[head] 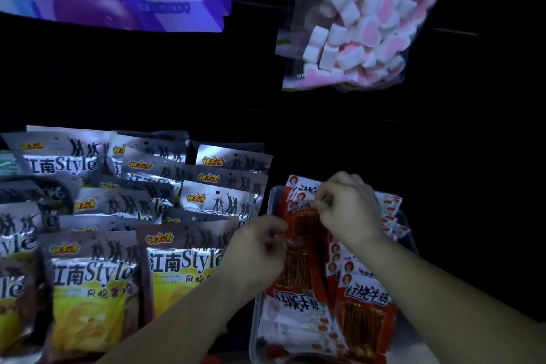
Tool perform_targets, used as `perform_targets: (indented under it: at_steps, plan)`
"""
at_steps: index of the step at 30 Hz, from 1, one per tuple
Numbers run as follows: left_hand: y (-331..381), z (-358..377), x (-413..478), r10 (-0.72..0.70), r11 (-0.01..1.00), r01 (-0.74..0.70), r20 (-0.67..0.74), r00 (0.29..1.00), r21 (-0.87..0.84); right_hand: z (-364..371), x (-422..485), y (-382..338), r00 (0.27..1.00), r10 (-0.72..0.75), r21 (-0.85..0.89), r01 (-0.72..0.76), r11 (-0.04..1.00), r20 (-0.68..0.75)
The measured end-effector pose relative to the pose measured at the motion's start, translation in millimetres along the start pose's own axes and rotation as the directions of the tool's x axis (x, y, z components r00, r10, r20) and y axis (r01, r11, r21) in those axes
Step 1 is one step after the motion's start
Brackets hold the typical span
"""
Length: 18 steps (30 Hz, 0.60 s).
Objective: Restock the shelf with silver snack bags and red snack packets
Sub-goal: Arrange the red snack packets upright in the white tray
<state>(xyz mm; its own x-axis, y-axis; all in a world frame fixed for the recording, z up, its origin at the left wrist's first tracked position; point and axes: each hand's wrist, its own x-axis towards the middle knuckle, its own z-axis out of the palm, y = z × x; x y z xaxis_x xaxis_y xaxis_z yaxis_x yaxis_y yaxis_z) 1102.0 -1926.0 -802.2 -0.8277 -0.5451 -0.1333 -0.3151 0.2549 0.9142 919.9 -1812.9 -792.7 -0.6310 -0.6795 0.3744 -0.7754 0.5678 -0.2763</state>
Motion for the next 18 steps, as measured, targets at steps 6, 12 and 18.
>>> perform_targets:
  at_steps: [6,12,18]
  plan:
    - [29,-19,-20,0.062,0.973,-0.104,-0.201,0.978,-0.206,-84,-1,-48,0.929,-0.035,0.483,-0.159,0.861,0.369]
    - [73,-40,-51,0.088,0.939,-0.111,-0.084,0.993,-0.327,-146,-16,-85,0.896,0.171,0.615,-0.41,0.674,0.41]
    - [124,-45,-84,-0.001,0.838,-0.115,-0.212,0.977,-0.533,-175,-63,-117,0.735,0.497,0.684,-0.651,0.329,0.461]
